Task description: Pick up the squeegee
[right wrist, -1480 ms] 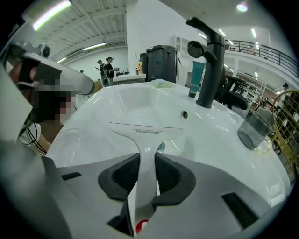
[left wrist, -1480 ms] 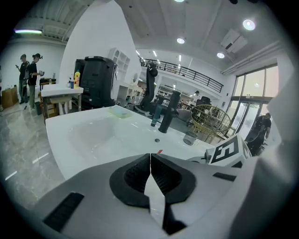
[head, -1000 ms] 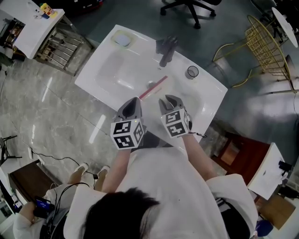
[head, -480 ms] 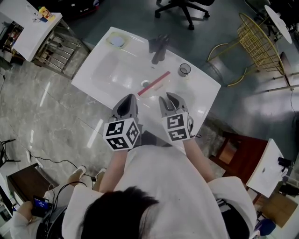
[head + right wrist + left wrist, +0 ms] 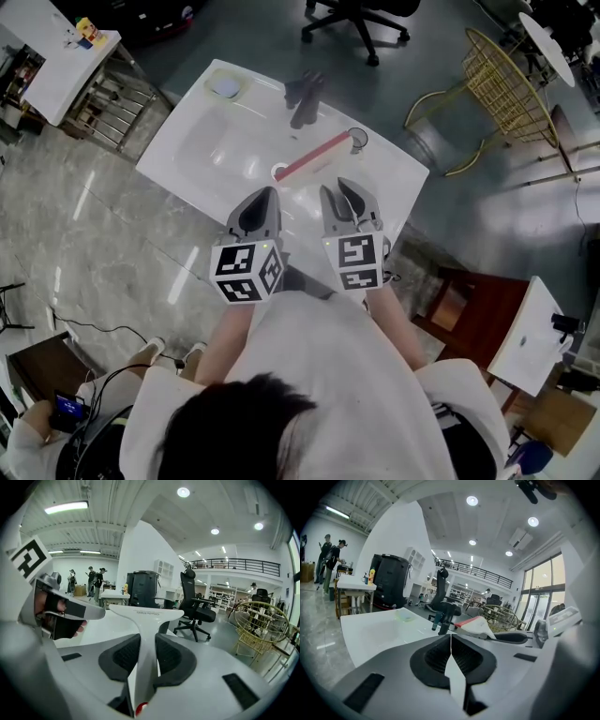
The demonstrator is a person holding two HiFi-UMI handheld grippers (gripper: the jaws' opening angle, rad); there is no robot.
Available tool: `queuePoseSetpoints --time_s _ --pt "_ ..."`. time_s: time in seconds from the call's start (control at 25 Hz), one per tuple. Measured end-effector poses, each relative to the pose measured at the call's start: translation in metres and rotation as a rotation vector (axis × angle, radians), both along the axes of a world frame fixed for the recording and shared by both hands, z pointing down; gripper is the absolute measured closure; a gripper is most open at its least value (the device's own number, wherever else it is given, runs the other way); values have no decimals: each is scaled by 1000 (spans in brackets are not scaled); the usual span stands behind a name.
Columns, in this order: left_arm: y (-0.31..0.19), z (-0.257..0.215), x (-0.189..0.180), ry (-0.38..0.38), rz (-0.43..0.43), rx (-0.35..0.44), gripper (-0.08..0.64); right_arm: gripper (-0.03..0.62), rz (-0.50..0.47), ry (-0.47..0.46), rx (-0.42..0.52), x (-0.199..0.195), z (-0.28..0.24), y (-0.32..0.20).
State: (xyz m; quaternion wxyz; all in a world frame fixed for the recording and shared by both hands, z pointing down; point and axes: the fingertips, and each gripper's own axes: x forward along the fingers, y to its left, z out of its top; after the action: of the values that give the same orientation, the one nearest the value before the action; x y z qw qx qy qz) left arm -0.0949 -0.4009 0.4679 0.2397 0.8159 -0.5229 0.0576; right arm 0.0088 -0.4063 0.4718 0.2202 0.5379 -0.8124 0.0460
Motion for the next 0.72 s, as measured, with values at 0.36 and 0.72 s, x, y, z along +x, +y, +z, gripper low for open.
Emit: queuePoseSetpoints --time_s 0.36,0.72 --pt "7 -23 25 -7 36 76 532 488 94 -60 66 25 -38 6" --pt "17 -41 38 -23 50 138 532 489 121 -80 123 33 -61 20"
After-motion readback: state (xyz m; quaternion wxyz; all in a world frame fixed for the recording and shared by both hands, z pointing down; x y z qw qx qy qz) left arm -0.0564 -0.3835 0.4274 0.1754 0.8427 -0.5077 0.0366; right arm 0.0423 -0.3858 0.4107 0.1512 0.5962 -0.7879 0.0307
